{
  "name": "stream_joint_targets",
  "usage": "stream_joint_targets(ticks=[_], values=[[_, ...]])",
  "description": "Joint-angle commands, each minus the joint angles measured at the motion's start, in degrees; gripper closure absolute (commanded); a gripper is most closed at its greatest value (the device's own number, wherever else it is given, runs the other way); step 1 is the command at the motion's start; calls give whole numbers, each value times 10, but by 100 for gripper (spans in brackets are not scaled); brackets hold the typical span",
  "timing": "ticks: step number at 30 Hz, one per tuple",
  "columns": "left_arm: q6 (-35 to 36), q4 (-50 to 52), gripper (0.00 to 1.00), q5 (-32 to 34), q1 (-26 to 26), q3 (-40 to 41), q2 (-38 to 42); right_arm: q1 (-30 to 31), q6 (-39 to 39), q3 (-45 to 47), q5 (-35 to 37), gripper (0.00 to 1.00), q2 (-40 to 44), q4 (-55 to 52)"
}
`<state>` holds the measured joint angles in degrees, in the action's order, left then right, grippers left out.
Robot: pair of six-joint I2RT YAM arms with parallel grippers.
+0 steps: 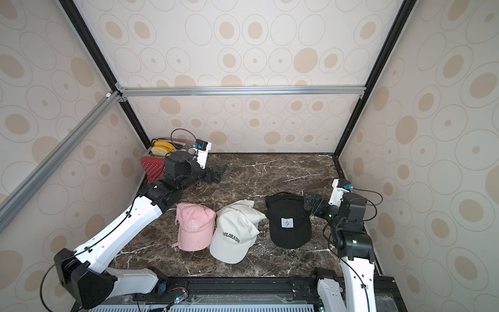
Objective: Stack the baseball caps by color
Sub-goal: Place the baseball cap on the baseball cap, then reset both arms
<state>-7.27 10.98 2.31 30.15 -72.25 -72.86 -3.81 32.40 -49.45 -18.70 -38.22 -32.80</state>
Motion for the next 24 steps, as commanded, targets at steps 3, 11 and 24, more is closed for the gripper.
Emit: stream_joint_targets(ticks=[3,11,24], values=[[17,-23,1,213,-36,73,47,4,-19,-42,38,0,-4,-56],[-21,-45,1,243,-105,159,90,5,-49,43,95,0,146,-223],[-41,-139,1,436,-198,325,135,74,73,174,125,0,68,169]])
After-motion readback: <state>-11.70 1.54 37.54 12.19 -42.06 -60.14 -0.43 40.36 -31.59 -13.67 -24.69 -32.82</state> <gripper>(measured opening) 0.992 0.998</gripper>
